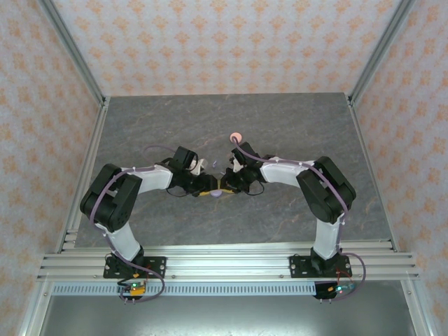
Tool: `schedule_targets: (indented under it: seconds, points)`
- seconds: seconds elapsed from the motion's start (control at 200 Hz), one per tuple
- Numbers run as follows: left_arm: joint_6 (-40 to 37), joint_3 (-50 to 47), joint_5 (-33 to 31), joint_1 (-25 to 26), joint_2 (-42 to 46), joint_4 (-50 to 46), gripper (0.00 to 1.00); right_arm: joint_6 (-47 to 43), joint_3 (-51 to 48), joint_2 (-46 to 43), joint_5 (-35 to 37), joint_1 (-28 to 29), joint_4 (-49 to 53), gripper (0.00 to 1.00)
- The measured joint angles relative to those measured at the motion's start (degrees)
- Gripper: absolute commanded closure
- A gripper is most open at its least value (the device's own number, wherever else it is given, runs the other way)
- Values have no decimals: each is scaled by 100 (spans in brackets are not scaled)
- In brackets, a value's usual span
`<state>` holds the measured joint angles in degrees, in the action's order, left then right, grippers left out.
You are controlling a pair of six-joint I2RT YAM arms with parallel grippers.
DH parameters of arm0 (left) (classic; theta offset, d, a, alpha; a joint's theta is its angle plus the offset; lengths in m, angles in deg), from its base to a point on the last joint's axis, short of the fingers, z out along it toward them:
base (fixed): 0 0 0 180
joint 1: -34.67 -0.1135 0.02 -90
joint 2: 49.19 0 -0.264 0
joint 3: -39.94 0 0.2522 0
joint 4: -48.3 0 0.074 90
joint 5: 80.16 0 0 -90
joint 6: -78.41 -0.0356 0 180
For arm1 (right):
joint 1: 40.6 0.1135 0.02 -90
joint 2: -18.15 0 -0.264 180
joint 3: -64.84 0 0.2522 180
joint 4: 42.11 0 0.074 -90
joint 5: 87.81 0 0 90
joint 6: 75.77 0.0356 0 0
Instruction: Insert the wireless bluetooth earbuds into the charging case
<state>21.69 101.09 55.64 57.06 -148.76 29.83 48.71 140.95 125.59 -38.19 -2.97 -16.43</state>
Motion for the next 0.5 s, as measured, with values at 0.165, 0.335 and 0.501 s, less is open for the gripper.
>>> schedule_targets:
  seconds: [0.165, 0.335, 0.501]
  points:
    - [107, -15, 85, -4, -46, 129, 58, -2, 2, 0, 2, -2, 0, 86]
    - [197, -63, 177, -39, -83, 264, 62, -20, 13, 0, 7, -2, 17, 86]
    - [286, -74, 188, -44, -85, 289, 68, -22, 28, 0, 31, -7, 70, 85]
